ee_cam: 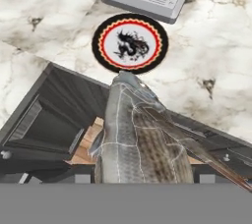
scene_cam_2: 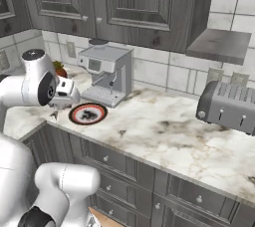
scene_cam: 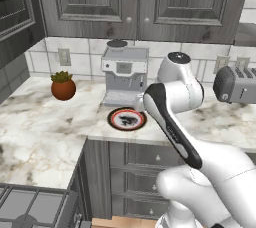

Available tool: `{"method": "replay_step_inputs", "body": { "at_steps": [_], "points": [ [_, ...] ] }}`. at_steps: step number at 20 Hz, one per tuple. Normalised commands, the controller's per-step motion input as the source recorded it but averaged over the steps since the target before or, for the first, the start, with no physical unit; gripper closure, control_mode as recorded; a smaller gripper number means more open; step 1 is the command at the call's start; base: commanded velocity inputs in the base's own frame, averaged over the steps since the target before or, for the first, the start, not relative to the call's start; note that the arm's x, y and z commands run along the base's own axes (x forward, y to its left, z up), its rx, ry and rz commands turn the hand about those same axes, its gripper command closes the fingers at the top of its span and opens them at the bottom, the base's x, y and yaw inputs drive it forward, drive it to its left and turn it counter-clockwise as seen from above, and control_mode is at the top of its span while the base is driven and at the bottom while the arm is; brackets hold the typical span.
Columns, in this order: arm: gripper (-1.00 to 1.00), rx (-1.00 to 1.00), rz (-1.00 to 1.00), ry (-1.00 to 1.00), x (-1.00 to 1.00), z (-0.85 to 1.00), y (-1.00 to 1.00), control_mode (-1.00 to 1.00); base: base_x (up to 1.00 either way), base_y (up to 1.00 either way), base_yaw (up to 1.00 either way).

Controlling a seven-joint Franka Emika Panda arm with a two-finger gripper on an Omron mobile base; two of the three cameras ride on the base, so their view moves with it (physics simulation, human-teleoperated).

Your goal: Retrieve the frozen meat and place it in the pot on a burner. Then turn the burner on.

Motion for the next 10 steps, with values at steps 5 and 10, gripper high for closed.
{"method": "replay_step_inputs", "body": {
  "at_steps": [5, 10],
  "points": [
    [1.0, -0.04, 0.1, 0.0, -0.75, 0.04, -0.03, -1.0, 0.0, 0.0, 0.0],
    [1.0, -0.02, -0.01, 0.02, -0.17, 0.0, 0.0, -1.0, 0.0, 0.0, 0.0]
  ]
}}
